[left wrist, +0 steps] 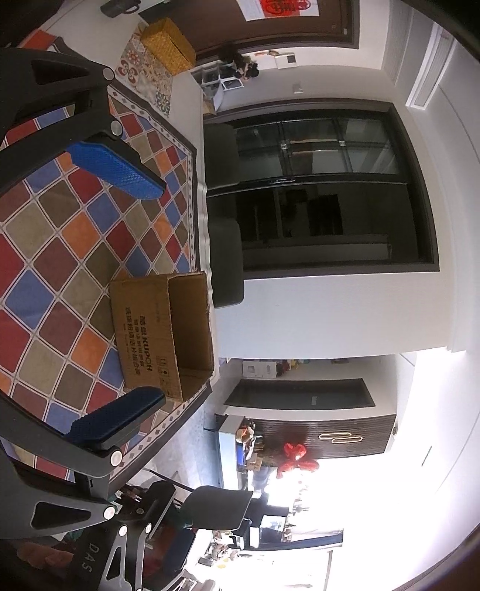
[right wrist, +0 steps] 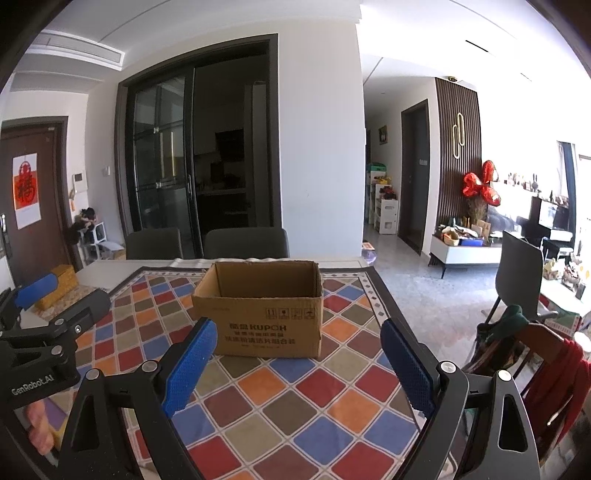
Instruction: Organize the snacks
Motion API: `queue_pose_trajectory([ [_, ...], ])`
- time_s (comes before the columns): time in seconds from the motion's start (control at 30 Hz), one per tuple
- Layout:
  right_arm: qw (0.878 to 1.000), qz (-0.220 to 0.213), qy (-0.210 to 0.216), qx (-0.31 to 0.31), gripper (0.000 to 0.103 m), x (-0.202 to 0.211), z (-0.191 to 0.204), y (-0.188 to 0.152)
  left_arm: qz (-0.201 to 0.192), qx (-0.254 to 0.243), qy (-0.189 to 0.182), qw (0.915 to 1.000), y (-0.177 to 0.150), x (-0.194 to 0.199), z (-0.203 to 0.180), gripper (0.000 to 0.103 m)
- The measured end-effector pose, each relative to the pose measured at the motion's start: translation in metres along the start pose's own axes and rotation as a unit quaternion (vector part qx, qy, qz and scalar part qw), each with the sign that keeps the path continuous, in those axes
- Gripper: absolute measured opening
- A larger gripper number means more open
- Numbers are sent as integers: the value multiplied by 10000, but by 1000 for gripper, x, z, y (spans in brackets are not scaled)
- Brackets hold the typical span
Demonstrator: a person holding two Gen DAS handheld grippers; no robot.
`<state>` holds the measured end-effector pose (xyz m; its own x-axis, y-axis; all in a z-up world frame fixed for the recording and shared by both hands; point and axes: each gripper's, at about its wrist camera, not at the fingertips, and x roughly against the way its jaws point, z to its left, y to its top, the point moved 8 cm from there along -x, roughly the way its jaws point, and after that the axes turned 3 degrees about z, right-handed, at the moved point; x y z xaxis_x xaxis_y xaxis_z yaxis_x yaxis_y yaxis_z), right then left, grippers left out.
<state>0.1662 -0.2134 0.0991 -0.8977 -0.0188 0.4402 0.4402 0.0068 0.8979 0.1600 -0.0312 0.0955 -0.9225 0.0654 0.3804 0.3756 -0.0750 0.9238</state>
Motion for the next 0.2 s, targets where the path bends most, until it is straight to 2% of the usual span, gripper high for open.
queue_pose_trajectory([
  [0.2, 10000, 10, 4, 4, 91, 1, 1, 0, 41, 11, 9, 10000, 0, -3, -2, 103],
])
